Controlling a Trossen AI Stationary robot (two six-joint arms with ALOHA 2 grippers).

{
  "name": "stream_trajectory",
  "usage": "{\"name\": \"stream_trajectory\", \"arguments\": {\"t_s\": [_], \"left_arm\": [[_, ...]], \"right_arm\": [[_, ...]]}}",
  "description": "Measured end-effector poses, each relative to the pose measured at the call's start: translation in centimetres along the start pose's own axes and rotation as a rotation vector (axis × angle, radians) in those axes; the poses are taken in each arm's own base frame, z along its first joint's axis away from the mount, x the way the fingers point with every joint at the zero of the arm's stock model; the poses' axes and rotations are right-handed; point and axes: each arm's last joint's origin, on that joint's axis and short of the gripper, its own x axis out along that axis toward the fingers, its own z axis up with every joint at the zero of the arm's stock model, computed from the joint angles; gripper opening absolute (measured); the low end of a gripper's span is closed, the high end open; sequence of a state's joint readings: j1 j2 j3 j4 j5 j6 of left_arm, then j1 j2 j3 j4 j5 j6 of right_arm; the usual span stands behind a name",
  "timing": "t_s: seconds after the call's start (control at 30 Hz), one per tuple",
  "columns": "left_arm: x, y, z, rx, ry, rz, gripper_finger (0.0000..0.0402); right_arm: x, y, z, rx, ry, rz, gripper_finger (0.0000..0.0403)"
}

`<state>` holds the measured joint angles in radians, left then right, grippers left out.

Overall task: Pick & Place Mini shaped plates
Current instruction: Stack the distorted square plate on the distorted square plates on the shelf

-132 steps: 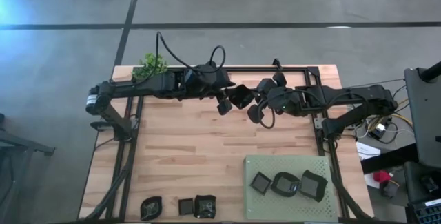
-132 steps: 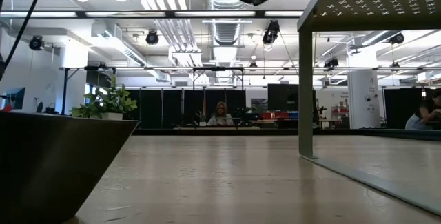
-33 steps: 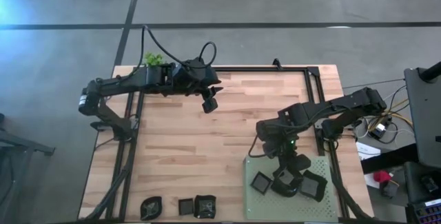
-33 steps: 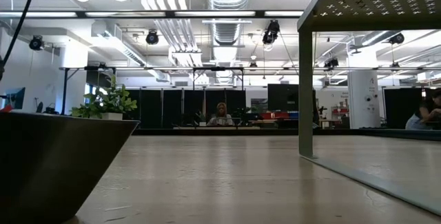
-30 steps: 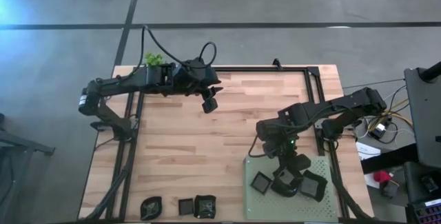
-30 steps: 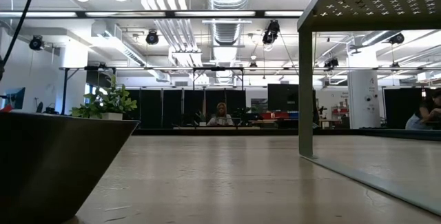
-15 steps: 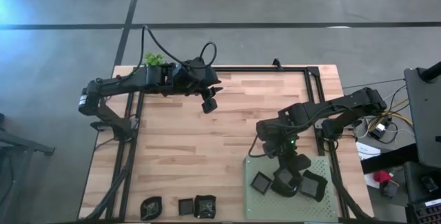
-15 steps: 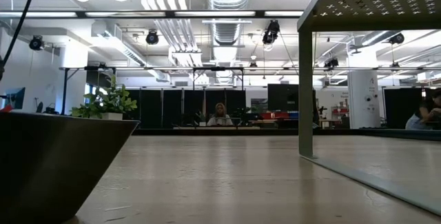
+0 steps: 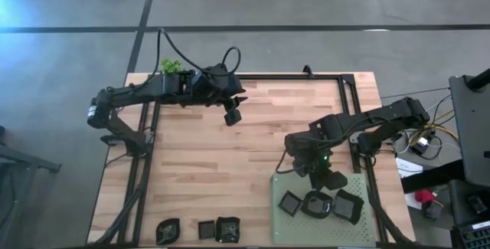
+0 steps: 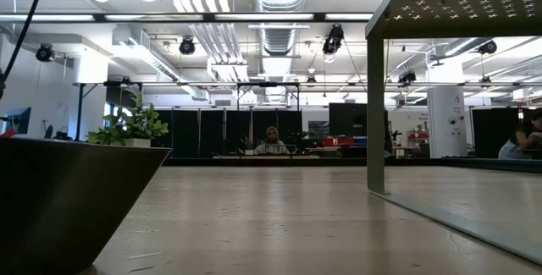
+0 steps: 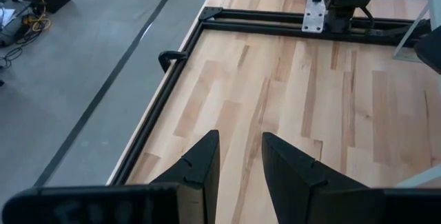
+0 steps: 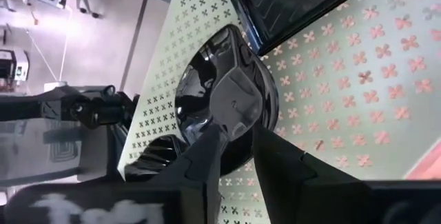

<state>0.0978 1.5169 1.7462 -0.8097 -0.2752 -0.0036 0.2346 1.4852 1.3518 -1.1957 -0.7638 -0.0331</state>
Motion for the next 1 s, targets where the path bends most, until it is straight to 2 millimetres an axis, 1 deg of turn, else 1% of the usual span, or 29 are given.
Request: {"name": "stream_trajectory", "arguments": {"t_s": [0.13, 0.3, 0.53, 0.67, 0.83, 1.0], "left_arm": [[-0.1, 0.0, -0.4, 0.011, 0.037, 0.000, 0.0103], [-0.3, 0.1, -1.8, 0.054, 0.180, 0.000, 0.0103], [-1.1, 0.2, -4.1, 0.046, 0.419, 0.011, 0.0103], [-1.7, 0.2, -5.0, 0.026, 0.527, -0.001, 0.0103], [-2.8, -0.4, -5.6, -0.002, 0.593, 0.004, 0.0103], [-4.2, -1.1, -6.1, -0.049, 0.624, 0.010, 0.0103]], "right_arm": [[-0.3, 0.2, -0.2, 0.040, -0.012, -0.002, 0.0069], [-1.7, 0.7, -0.2, 0.058, -0.063, -0.039, 0.0047], [-4.6, 1.4, 0.1, 0.101, -0.185, -0.219, 0.0015], [-6.1, 2.0, 0.2, 0.089, -0.256, -0.355, 0.0009], [-7.9, 3.2, -0.1, 0.059, -0.343, -0.529, 0.0008], [-9.5, 4.3, -0.6, 0.028, -0.458, -0.637, 0.0008]]}}
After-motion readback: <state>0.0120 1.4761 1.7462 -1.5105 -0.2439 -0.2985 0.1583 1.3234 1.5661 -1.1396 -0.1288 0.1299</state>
